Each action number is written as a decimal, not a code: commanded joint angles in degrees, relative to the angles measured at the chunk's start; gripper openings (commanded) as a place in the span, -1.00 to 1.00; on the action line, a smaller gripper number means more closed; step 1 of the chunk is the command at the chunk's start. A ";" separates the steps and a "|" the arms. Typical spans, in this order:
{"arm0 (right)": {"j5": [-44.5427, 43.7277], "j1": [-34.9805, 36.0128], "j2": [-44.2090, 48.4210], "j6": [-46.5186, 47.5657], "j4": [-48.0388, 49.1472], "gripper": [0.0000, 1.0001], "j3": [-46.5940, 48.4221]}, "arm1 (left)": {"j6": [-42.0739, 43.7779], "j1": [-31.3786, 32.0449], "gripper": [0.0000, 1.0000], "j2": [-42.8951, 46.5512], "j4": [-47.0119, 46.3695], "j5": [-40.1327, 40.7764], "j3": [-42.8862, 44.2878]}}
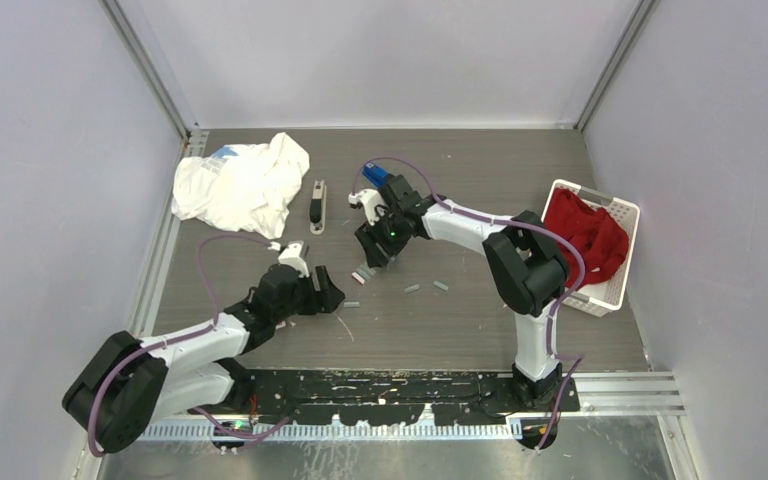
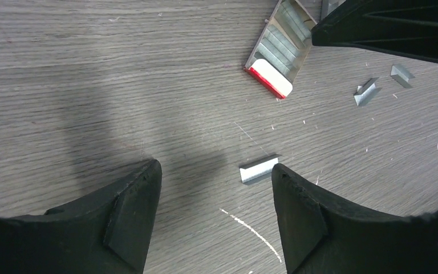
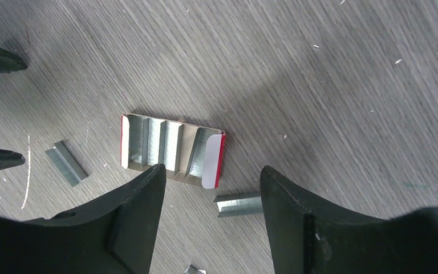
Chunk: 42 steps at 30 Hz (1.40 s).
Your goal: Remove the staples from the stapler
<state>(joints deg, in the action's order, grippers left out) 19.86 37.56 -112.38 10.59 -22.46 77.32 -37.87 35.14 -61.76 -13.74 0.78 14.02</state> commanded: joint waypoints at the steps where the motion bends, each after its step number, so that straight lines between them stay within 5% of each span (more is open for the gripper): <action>1: 2.24 0.37 -0.18 0.40 0.30 0.32 2.40 | -0.54 -0.17 0.41 -1.80 -5.28 -0.77 2.30; 13: 2.39 -0.23 -0.79 -0.86 0.66 0.17 2.58 | -0.54 -0.14 0.36 -1.96 -5.29 -1.08 2.42; 27: 14.00 -5.31 -1.35 -4.88 1.80 -0.03 1.49 | -0.29 -0.20 0.34 0.23 -4.90 -0.50 1.86; 42: 14.85 -3.45 -3.76 -4.13 0.14 -0.05 2.34 | -0.10 -0.14 0.33 0.92 -4.51 -0.09 1.88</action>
<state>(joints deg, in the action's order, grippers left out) 32.95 33.28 -115.77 6.26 -22.37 77.58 -38.52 35.14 -61.89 -15.86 -0.05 14.76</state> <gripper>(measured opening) 0.478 0.668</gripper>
